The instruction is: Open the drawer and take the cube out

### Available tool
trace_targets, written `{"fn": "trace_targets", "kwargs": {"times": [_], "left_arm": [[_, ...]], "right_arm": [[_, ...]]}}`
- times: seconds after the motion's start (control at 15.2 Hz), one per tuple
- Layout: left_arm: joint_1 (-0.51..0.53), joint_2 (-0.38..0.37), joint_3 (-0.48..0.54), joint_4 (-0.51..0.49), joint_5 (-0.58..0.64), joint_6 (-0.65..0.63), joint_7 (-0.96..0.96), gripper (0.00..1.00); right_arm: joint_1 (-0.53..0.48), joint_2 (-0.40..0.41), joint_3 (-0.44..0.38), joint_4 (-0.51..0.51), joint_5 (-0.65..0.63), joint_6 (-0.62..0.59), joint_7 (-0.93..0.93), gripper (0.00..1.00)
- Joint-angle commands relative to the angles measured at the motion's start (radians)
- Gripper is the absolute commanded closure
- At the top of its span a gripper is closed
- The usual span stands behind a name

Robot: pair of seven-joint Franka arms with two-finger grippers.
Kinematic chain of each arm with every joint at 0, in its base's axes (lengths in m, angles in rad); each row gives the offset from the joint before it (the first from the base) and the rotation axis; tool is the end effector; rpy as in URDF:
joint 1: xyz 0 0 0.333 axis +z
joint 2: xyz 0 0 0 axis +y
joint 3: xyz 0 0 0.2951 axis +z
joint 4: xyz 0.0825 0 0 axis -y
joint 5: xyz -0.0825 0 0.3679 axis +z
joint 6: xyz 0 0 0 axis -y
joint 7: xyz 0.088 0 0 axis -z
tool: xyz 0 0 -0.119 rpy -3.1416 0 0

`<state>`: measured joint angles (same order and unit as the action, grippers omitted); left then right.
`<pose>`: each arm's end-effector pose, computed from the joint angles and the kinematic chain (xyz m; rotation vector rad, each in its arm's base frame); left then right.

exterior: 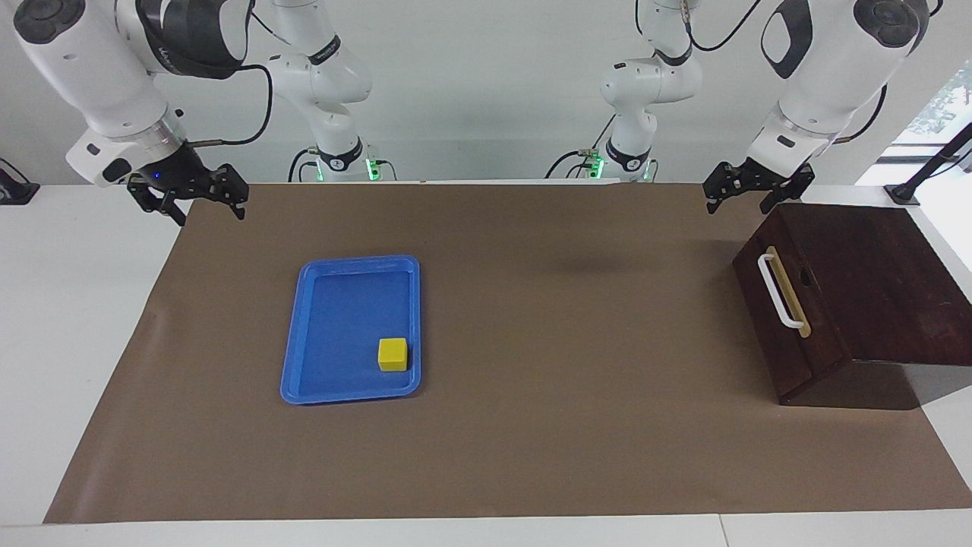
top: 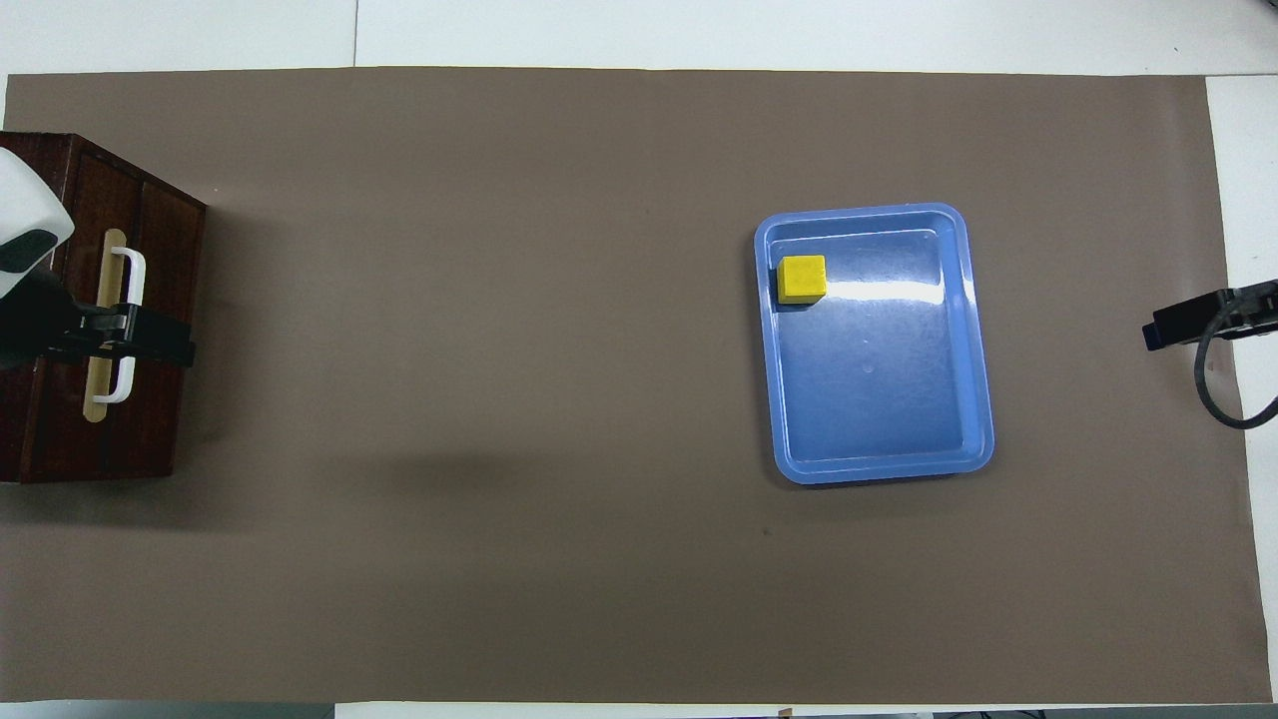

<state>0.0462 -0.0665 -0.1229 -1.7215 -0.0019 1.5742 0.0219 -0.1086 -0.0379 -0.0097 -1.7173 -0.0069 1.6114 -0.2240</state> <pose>0.5128 -0.0413 0.5582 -3.1268 0.1532 0.1270 0.5219 -0.0629 0.5484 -3.1302 -0.1664 0.1068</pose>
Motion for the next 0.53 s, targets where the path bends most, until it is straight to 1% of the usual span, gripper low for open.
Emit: {"fn": "trace_targets", "kwargs": {"times": [0.0,0.07,0.26,0.46], "left_arm": [[0.000,0.004,0.002,0.016,-0.006,-0.019,0.004,0.00],[0.000,0.004,0.002,0.016,-0.006,-0.019,0.003,0.00],[0.001,0.004,0.002,0.016,-0.006,-0.019,0.003,0.00],[0.001,0.004,0.002,0.016,-0.006,-0.019,0.003,0.00]], "right_arm": [[0.006,0.027,-0.010,0.089,-0.022,-0.027,0.005,0.00],[0.004,0.030,-0.010,0.100,-0.024,-0.037,0.005,0.00],[0.006,0.013,-0.009,0.059,-0.025,-0.039,0.020,0.00],[0.006,0.012,-0.009,0.064,-0.025,-0.048,0.022,0.00]]}}
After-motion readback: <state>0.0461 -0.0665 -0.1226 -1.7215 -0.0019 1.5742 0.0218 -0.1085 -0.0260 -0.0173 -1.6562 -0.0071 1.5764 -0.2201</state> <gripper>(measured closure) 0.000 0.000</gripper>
